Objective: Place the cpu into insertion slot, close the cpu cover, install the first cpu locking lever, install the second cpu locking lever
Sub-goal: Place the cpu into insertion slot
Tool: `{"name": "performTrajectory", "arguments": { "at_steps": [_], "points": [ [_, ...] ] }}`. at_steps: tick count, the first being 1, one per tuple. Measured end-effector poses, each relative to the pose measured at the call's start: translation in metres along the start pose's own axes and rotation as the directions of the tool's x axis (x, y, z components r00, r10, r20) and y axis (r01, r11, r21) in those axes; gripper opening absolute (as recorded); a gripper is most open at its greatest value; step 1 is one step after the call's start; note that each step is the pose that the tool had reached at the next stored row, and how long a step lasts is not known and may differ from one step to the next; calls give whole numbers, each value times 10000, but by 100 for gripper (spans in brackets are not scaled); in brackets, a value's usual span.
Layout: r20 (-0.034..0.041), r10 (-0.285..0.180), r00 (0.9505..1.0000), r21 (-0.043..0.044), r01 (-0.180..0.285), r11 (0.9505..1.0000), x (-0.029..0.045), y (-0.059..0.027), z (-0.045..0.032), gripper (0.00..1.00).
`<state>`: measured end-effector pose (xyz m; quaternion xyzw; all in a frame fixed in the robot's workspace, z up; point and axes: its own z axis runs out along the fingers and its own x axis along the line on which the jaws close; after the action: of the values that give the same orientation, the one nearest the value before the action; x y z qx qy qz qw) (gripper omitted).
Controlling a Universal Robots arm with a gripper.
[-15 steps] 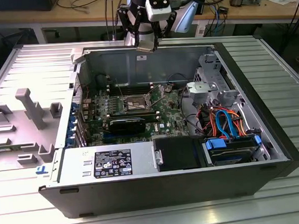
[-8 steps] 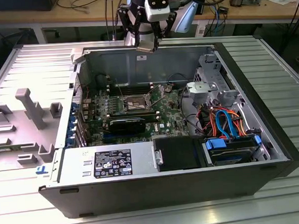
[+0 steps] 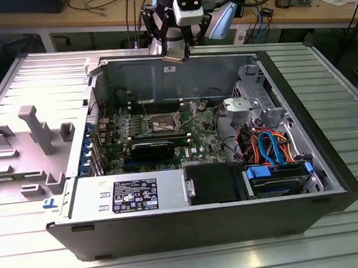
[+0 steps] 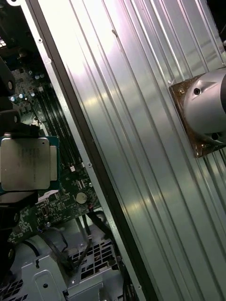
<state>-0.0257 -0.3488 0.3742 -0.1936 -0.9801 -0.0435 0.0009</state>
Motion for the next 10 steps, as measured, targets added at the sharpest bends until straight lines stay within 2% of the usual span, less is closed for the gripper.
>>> {"name": "performTrajectory", "arguments": {
  "at_steps": [1, 4, 7, 9, 10],
  "points": [
    [4, 40, 10000, 0, -40, 10000, 0, 0, 0, 55],
    [65, 744, 9972, -11, -744, 9972, 0, 0, 4, 55],
    [67, 767, 9970, -12, -767, 9971, 0, -1, 4, 55],
    [96, 1112, 9938, -23, -1112, 9938, 1, -1, 6, 55],
    [117, 1366, 9906, -29, -1365, 9906, 0, -1, 7, 55]
  ]
}}
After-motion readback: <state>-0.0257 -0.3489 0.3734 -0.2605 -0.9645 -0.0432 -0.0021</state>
